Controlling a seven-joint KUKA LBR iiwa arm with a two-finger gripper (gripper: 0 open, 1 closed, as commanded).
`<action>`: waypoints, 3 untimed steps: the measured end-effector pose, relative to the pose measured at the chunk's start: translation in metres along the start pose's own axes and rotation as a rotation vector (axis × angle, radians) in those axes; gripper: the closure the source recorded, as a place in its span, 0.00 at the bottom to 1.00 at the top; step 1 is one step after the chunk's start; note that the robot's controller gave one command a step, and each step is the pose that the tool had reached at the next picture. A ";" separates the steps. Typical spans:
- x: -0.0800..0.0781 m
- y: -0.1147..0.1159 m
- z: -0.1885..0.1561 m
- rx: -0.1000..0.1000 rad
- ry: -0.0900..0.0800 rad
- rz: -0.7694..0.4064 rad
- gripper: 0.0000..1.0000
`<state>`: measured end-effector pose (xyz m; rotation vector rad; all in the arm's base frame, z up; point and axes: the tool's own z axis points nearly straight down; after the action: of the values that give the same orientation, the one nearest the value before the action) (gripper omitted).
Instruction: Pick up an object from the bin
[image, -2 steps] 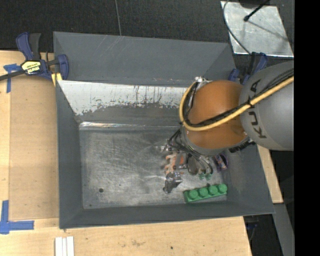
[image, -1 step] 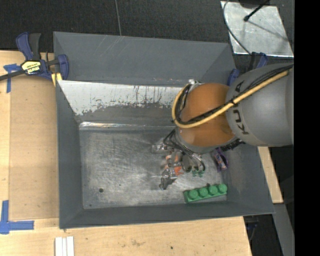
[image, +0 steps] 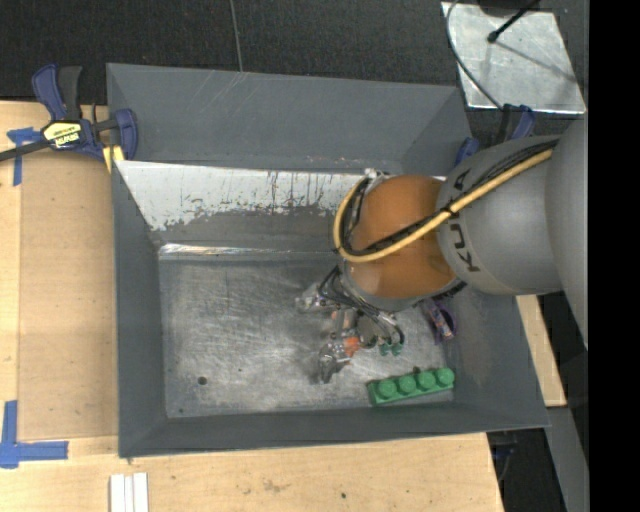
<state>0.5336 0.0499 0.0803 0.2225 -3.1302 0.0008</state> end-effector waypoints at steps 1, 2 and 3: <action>0.009 -0.009 -0.014 0.000 -0.002 -0.287 0.00; 0.024 0.012 -0.021 0.000 -0.003 -0.385 0.00; 0.020 -0.010 -0.038 -0.001 -0.006 -0.130 0.00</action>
Offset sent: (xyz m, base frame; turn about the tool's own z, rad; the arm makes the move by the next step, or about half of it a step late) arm -0.0512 0.0449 0.0320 -0.0396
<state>0.5156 0.0372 0.1180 0.4264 -3.1153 -0.0021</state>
